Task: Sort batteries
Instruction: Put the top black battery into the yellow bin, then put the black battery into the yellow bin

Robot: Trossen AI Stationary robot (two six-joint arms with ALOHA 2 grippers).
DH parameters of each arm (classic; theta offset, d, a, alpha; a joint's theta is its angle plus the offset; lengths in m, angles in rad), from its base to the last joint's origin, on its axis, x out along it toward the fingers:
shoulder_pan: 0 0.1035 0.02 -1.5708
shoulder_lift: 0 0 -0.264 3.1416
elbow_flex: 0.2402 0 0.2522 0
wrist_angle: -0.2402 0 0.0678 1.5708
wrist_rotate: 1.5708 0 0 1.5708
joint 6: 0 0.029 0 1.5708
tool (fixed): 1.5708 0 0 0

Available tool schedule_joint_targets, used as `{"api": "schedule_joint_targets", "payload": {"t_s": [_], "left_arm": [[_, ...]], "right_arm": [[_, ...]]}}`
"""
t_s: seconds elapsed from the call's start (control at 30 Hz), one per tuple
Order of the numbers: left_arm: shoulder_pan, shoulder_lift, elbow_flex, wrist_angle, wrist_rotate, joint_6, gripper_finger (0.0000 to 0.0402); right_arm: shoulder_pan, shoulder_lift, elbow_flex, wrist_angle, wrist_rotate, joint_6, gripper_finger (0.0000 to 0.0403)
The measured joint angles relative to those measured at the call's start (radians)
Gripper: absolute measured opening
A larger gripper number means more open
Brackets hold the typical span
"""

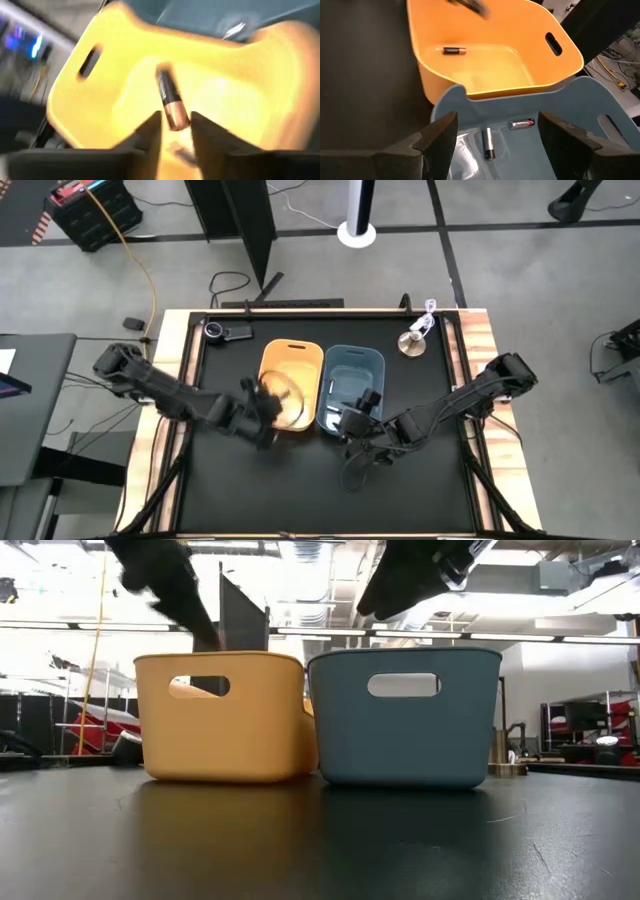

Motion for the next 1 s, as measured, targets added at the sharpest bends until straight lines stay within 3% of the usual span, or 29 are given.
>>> {"api": "schedule_joint_targets", "payload": {"t_s": [0.13, 0.2, 0.3, 0.47, 0.53, 0.63, 0.83, 1.0], "left_arm": [[0.084, -0.021, 0.000, -0.013, 0.091, 0.060, 0.0206], [0.060, -0.053, 0.000, 0.008, 0.119, 0.062, 0.0255], [-0.049, -0.126, 0.000, 0.023, 0.076, 0.039, 0.0296], [-0.367, -0.193, 0.002, 0.003, -0.001, -0.139, 0.0297], [-0.513, -0.152, 0.003, 0.010, -0.029, -0.200, 0.0288], [-0.648, -0.047, 0.002, 0.006, -0.028, -0.281, 0.0273], [-0.739, 0.177, 0.060, 0.164, 0.060, -0.304, 0.0258], [-0.737, 0.332, 0.138, 0.211, 0.110, -0.297, 0.0276]], "right_arm": [[0.018, 0.000, 0.000, 0.008, -0.001, -0.014, 0.0291], [0.022, 0.000, 0.000, 0.014, -0.002, -0.034, 0.0291], [0.026, 0.000, 0.000, 0.040, -0.001, -0.083, 0.0291], [0.017, 0.000, 0.000, 0.090, -0.002, -0.127, 0.0291], [0.026, 0.000, 0.000, 0.107, -0.012, -0.130, 0.0291], [0.052, -0.001, 0.000, 0.110, -0.033, -0.138, 0.0291], [0.094, -0.001, 0.000, 0.123, -0.039, -0.120, 0.0291], [0.107, -0.001, 0.000, 0.125, -0.039, -0.048, 0.0291]]}}
